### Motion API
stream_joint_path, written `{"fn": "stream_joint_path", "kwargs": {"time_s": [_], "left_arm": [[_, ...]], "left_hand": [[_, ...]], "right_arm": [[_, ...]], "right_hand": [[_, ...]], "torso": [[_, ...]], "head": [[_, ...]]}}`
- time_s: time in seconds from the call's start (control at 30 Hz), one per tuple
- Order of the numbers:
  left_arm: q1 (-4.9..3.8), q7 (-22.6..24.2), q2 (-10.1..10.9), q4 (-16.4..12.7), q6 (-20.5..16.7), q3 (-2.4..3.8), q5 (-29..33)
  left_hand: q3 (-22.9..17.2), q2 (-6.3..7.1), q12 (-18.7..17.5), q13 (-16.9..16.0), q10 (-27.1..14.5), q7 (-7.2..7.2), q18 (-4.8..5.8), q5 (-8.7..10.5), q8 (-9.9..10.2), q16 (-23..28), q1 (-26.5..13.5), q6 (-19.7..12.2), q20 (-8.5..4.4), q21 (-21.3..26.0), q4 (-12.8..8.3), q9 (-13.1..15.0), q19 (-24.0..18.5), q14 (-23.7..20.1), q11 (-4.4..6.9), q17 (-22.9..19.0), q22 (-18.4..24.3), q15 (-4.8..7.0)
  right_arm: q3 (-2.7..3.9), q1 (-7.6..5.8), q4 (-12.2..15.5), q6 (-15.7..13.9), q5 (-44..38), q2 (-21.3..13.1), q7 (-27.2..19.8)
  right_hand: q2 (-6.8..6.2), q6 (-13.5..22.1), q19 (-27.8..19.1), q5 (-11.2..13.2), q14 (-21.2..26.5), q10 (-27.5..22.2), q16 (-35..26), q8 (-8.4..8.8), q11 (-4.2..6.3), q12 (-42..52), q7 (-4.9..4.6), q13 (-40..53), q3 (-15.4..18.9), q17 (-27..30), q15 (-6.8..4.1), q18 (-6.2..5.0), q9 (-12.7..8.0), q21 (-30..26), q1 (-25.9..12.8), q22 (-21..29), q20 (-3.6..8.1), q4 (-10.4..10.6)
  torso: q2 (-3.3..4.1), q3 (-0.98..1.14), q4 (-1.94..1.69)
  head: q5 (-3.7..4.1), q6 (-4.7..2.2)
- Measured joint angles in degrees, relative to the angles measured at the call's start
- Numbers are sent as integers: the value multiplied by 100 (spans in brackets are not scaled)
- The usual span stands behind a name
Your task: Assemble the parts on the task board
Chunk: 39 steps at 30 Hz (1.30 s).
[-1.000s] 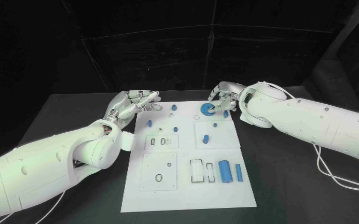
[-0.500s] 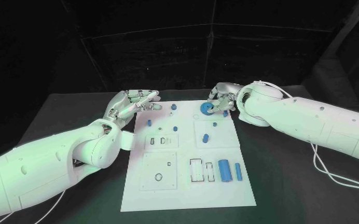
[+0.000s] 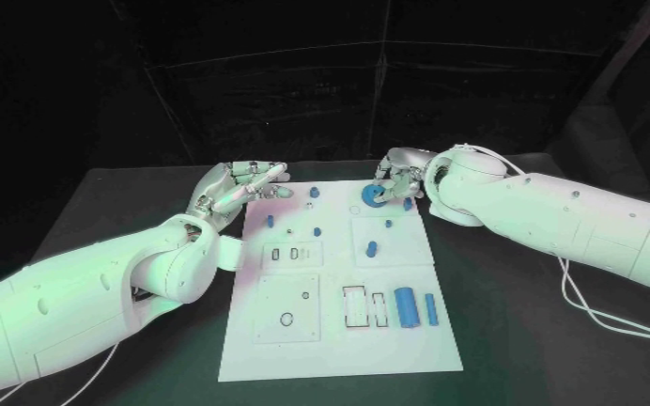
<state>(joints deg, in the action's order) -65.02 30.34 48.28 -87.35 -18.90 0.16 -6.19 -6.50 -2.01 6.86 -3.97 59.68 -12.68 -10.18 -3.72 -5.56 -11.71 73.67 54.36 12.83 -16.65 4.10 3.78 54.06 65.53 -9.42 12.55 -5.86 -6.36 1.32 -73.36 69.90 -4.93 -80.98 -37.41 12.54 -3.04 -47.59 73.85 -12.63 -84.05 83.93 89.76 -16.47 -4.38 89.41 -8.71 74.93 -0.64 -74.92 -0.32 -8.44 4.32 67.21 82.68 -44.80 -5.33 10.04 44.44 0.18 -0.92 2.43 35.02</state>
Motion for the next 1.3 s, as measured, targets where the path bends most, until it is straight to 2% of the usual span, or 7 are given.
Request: {"fn": "stream_joint_path", "kwargs": {"time_s": [0.13,0.67,0.87,1.23,1.3], "left_arm": [[0,-5,0,2,2,0,0],[0,-59,-2,12,48,0,2],[0,-72,-2,14,59,0,2],[0,-92,2,17,68,0,2],[0,-95,2,18,69,0,3]], "left_hand": [[-16,0,-27,0,0,0,0,0,0,22,0,0,0,0,-16,0,0,0,0,14,8,0],[-16,0,-49,5,-21,0,0,0,23,43,0,0,0,22,-48,0,0,0,-21,36,21,0],[-16,0,-49,5,-21,0,0,0,23,43,0,0,0,22,-48,0,0,0,-21,36,20,0],[-32,0,-49,4,-21,0,1,0,44,43,0,0,20,22,-63,0,21,0,-21,45,25,0],[-32,0,-49,4,-21,0,0,0,44,43,0,0,20,22,-63,0,21,0,-21,45,25,0]], "right_arm": [[1,-1,-17,5,-66,43,13],[2,-2,-31,37,-322,99,79],[9,-4,-27,66,-384,103,97],[17,-12,-23,113,-436,105,110],[17,-12,-19,96,-443,105,110]], "right_hand": [[0,32,0,28,0,0,0,51,0,0,-32,0,7,0,0,0,-22,0,0,-7,0,-24],[-2,33,-1,77,0,0,-1,74,0,0,-31,0,-9,1,0,-1,-40,22,1,-30,0,-119],[-2,-6,-1,73,1,0,-2,93,0,0,-69,0,-23,1,0,-1,-45,25,1,-36,0,-165],[-2,-148,-1,-313,1,0,-2,121,-1,0,-59,-1,-170,1,0,-1,-57,47,1,-51,1,-343],[45,-238,-1,-334,1,0,-2,112,-1,0,-51,-1,-244,1,0,-1,-66,69,-15,-51,0,-393]], "torso": [[1,0,0],[1,4,-1],[1,4,-3],[2,5,-4],[2,6,-4]], "head": [[1,5],[14,29],[21,44],[29,56],[29,56]]}}
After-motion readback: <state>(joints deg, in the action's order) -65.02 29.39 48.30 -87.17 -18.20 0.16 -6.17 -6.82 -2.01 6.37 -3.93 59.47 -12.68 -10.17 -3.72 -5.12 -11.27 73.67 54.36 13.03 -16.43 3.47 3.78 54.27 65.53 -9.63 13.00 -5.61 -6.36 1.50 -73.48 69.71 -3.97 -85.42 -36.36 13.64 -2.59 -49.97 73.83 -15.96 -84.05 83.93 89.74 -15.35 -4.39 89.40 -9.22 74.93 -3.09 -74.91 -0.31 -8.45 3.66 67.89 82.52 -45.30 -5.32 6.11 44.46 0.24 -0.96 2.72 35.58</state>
